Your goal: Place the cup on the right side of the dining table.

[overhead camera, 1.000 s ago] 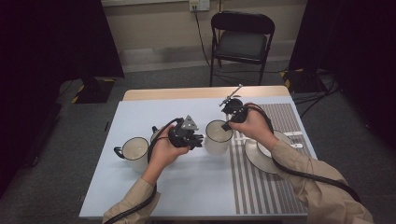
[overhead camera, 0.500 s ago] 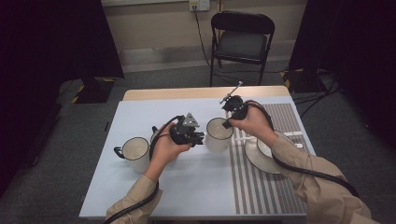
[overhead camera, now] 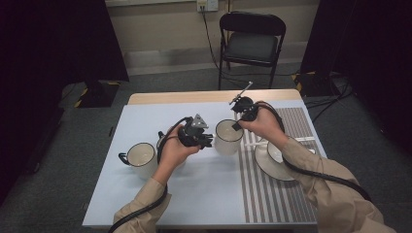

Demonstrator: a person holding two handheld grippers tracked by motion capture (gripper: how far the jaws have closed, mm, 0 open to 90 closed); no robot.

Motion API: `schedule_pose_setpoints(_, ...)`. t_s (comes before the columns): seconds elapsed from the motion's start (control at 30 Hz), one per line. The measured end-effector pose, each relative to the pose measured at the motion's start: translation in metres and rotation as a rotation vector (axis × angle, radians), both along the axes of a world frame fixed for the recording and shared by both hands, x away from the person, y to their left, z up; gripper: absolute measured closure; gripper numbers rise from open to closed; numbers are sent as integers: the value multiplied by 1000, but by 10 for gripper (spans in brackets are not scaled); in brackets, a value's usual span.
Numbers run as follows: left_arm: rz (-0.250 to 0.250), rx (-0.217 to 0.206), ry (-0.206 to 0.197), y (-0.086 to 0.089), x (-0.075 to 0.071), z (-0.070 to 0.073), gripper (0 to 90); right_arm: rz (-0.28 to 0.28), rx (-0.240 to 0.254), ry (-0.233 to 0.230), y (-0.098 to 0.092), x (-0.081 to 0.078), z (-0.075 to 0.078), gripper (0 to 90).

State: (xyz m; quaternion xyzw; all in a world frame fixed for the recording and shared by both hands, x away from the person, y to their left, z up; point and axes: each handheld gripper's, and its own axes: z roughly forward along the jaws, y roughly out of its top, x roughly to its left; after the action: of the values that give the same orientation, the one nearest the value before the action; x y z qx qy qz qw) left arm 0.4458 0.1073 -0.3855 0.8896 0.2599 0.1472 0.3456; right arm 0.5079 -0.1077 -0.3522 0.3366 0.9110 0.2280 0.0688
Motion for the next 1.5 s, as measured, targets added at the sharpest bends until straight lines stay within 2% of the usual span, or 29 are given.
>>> schedule_pose_setpoints(0.67, 39, 12, -20, -8, 11, 3, 776, -12, 2, -6, -6, 13, 3, 836)
schedule_pose_setpoints(1.0, 54, 3, -13, -11, 17, -1, 775, -18, -8, -7, -7, 19, 1, 837)
schedule_pose_setpoints(1.5, 60, 12, 0, -16, 25, -1, 774, -33, -11, 10, -12, 25, -1, 837)
